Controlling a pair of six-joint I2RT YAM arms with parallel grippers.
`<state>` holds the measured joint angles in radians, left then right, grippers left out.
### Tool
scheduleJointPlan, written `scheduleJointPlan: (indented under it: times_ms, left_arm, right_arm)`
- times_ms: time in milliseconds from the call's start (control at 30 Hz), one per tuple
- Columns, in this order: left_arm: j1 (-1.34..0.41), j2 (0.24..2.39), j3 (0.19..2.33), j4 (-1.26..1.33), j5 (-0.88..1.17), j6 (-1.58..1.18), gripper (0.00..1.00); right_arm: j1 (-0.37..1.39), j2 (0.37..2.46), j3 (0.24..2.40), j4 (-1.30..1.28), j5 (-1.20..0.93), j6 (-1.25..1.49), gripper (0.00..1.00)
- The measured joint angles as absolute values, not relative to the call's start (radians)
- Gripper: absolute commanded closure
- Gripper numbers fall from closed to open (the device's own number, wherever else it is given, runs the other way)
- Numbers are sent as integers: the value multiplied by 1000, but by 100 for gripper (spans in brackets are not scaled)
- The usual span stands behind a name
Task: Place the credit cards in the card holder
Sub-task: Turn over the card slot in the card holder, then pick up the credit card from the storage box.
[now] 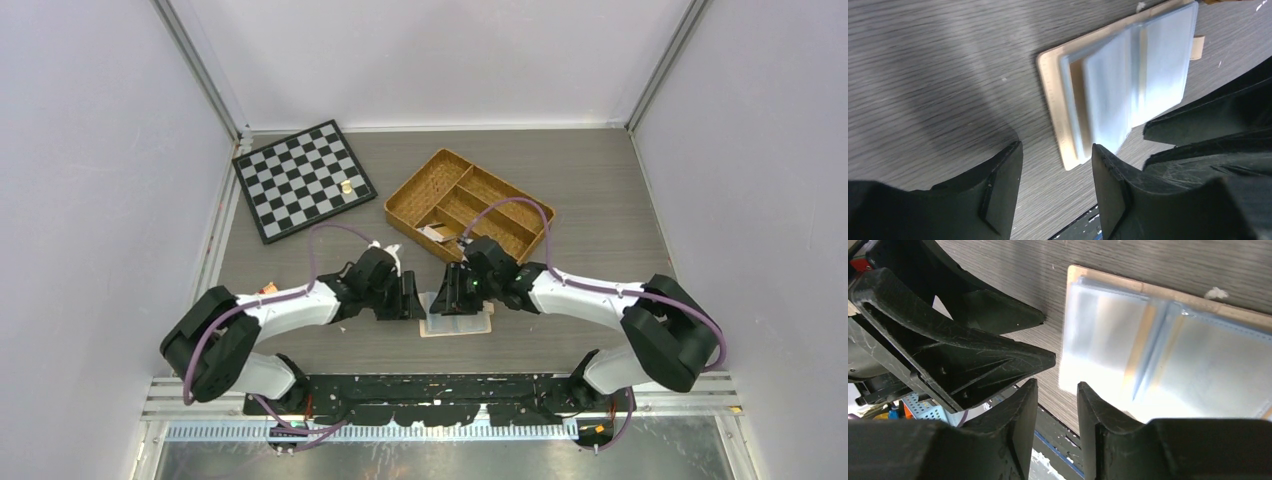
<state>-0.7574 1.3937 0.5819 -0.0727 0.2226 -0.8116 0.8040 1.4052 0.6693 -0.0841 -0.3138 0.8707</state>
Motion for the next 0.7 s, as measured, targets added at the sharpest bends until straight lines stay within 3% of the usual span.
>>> scheduleJointPlan:
  times_ms: [333,467,700]
  left_arm:
    - [-676,1213,547,-212,159,-780,32]
    - [-605,1219,627,-265,178,-745,29]
    - [-428,1356,871,-248,205,-701,27]
  right_arm:
    - [810,1346,846,-281,-159,703,22]
    - [787,1346,981,-379,-86,543,17]
    - [702,1499,1204,-436,-52,287,16]
